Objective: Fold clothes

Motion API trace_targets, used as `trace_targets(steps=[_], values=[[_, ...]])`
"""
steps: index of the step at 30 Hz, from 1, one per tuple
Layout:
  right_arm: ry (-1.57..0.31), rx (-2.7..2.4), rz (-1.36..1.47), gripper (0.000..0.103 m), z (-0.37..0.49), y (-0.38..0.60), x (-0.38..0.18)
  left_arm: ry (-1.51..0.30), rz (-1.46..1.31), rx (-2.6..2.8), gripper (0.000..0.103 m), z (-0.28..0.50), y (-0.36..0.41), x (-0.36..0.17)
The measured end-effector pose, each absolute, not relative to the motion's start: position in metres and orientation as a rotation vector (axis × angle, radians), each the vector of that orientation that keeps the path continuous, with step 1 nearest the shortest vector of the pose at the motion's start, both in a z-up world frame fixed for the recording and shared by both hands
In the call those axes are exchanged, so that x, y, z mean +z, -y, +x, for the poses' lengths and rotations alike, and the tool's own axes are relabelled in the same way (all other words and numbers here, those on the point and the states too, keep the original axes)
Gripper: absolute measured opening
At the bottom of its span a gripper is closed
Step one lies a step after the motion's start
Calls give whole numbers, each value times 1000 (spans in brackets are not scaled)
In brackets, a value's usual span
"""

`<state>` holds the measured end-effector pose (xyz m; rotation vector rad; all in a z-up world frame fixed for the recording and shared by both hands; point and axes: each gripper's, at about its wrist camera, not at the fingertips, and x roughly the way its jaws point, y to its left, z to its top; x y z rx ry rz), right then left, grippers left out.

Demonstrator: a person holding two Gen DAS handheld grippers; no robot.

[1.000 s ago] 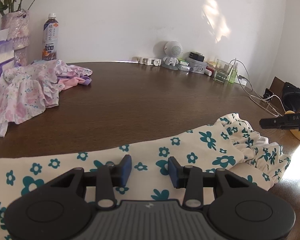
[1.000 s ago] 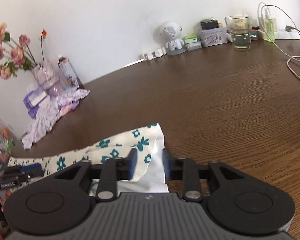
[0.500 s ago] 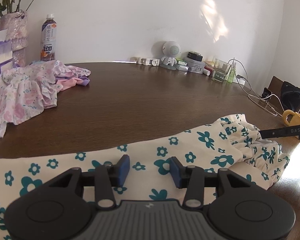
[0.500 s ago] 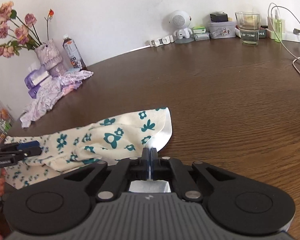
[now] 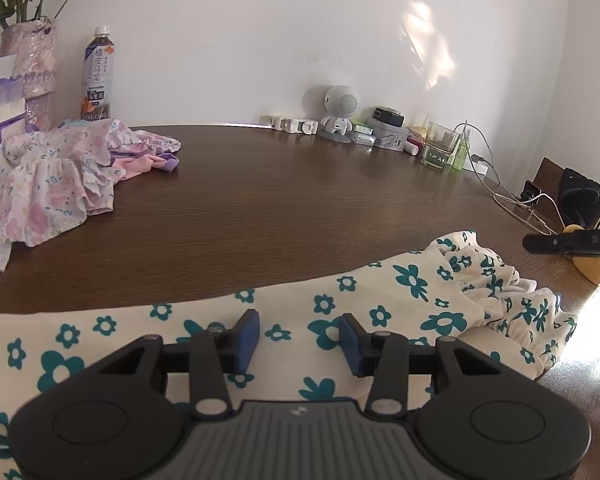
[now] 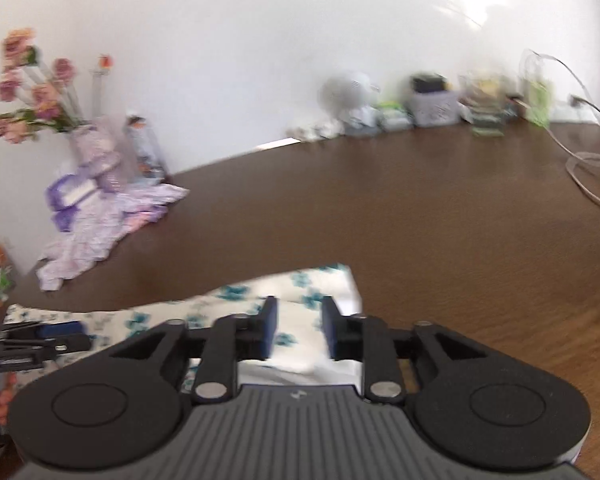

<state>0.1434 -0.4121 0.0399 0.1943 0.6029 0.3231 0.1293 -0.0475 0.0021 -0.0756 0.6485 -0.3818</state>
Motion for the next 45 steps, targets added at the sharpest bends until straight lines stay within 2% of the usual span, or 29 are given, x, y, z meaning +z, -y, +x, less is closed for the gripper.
trace_targets(steps=[5,8,15,22,31,37,39,45], values=[[-622,422,69,32,144,367,34,-646,-84,-386,43,129,46,2],[-702,414,41,24,147,360,17,-645,-102,-394,43,130,43,1],[-705,374,84,25,137,364,7,-642,-127,-406,43,131,39,1],[-551,392,109,25,117,356,35,-641,-151,-414,43,131,36,0],[-661,373,70,27,124,336,8,-642,-104,-416,45,127,47,11],[-619,355,133,40,109,345,19,-582,-41,-556,49,115,85,31],[-602,320,157,50,99,353,23,-597,-24,-584,49,115,96,27],[-593,190,277,63,64,400,30,-654,-12,-604,50,123,115,6]])
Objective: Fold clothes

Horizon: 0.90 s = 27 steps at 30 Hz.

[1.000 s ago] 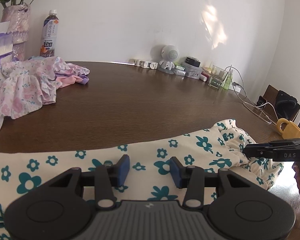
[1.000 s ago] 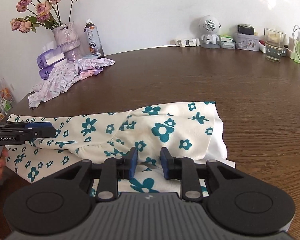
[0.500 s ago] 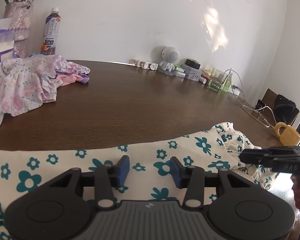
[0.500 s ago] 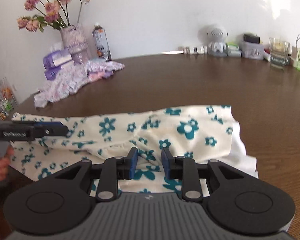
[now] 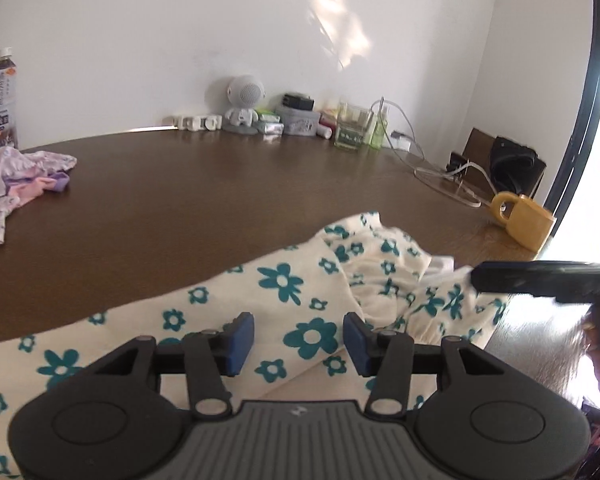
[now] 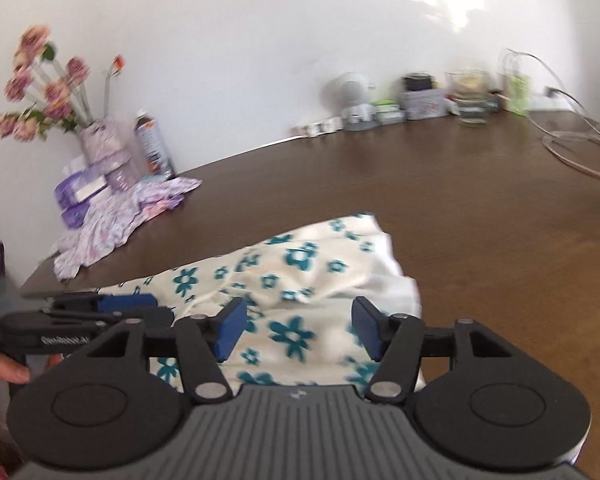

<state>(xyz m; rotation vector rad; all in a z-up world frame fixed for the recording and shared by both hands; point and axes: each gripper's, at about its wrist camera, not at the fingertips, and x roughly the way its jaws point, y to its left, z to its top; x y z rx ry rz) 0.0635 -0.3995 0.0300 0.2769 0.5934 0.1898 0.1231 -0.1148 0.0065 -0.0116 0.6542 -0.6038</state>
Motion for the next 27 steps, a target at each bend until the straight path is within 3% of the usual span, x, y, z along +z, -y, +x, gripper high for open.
trace_targets(steps=[11,27], values=[[-692,112,550,64,45,434,5,-660,-9,-599,49,122,114,2],[-592,26,638,65,100,416,-9,-639,-65,-614,50,110,94,7]])
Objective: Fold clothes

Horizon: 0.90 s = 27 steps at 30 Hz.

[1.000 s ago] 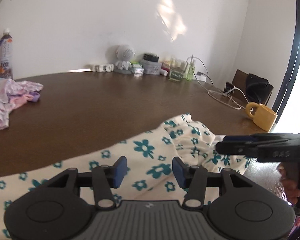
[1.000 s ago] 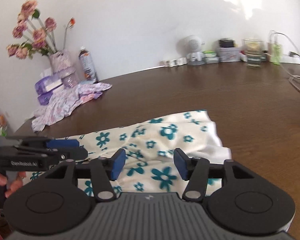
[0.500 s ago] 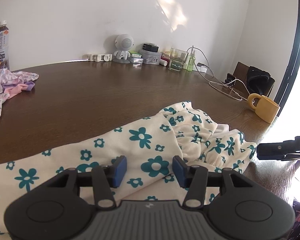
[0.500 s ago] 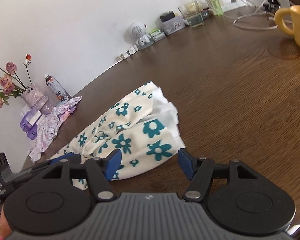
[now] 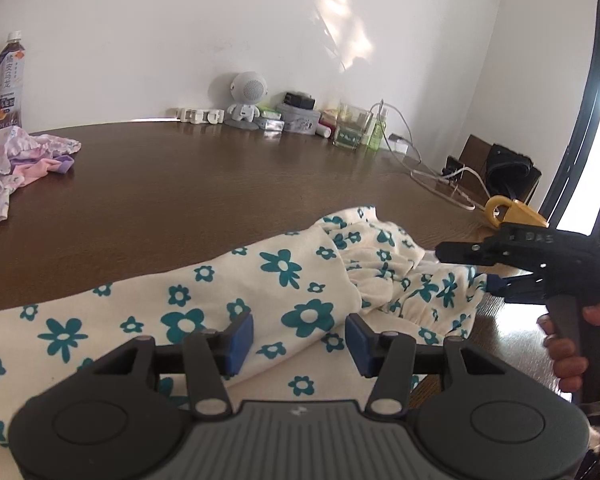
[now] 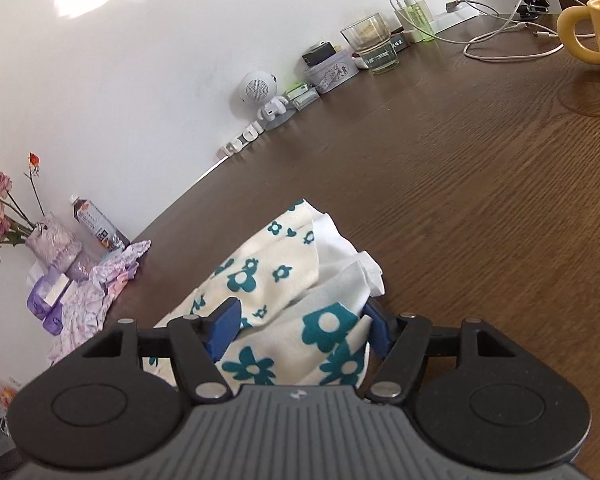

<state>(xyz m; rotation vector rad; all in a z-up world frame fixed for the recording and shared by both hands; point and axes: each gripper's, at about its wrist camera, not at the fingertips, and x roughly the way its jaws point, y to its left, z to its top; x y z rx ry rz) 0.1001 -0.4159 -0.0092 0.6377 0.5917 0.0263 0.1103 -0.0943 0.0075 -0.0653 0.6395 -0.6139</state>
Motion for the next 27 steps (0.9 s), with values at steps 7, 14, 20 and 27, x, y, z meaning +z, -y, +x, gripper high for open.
trace_targets(steps=[7,14,20,27], values=[[-570,20,631,60,115,408,-10,-610,-149,-464,47,109,59,16],[-570,-2,618,44,126,405,-11,-637,-164,-445,47,111,54,5],[-579,-8,584,44,138,401,-11,-633,-187,-432,45,106,52,6],[-625,1,476,17,148,392,-9,-633,-206,-418,45,101,51,5]])
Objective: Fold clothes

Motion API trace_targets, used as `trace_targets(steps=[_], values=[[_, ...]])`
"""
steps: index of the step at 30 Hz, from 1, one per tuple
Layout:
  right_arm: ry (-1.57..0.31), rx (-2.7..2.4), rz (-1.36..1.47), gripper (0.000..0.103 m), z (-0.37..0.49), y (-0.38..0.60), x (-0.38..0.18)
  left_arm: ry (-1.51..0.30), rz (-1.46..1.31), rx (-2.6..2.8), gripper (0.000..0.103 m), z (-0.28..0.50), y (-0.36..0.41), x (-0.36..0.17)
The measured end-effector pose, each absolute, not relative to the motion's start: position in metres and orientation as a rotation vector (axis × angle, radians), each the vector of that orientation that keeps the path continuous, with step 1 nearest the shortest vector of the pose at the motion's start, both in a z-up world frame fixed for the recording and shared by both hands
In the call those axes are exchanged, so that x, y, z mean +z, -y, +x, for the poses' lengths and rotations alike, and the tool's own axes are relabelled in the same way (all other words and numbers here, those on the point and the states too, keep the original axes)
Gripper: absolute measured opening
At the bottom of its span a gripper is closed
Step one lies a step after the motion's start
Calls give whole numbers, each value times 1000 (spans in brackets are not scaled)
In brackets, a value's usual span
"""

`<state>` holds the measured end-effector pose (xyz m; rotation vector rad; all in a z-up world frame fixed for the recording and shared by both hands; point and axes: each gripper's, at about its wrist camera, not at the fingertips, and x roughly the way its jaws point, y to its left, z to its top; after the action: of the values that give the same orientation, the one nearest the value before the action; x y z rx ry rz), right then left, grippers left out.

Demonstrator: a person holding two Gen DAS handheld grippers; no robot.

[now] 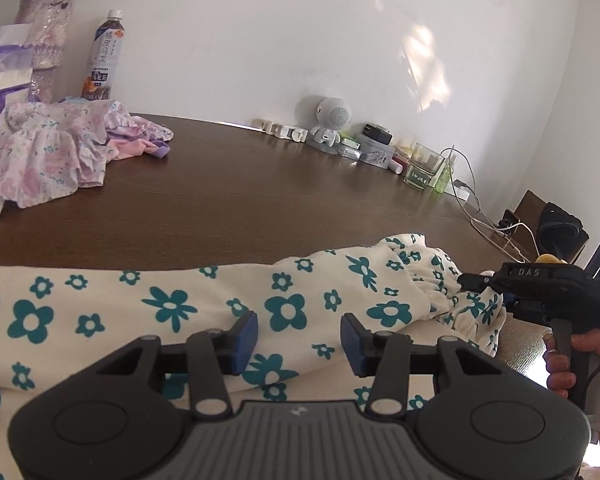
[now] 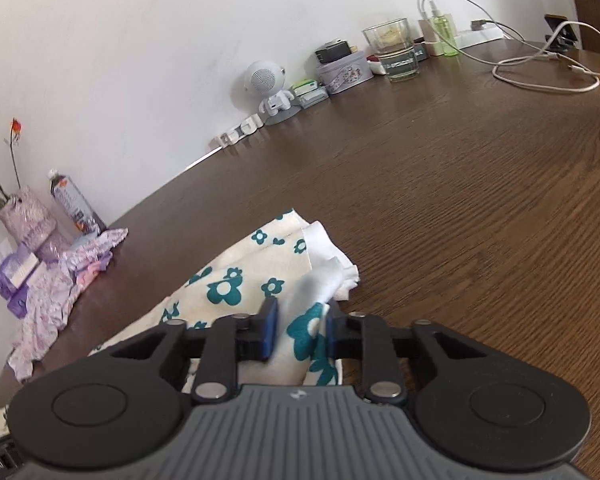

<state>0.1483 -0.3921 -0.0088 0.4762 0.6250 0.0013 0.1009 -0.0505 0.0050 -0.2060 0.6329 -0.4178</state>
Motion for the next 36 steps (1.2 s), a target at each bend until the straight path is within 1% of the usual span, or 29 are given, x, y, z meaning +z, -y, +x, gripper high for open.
trace_targets(steps=[3,6,13,17,23,29,36], values=[[-627,13,428,12,148,388,-6,-633,-210,-422,45,102,50,5],[-607,26,388,11,145,385,-2,-633,-221,-425,45,102,48,5],[-535,31,172,11,131,361,17,-598,-281,-425,43,103,35,15],[-494,49,36,11,125,343,29,-594,-279,-371,45,106,20,24],[-397,113,-234,11,114,304,47,-663,-285,-338,48,113,5,11],[-300,208,-474,11,99,259,56,-637,-242,-343,51,106,11,9],[-241,345,-636,11,82,221,56,-623,-268,-355,51,100,7,8]])
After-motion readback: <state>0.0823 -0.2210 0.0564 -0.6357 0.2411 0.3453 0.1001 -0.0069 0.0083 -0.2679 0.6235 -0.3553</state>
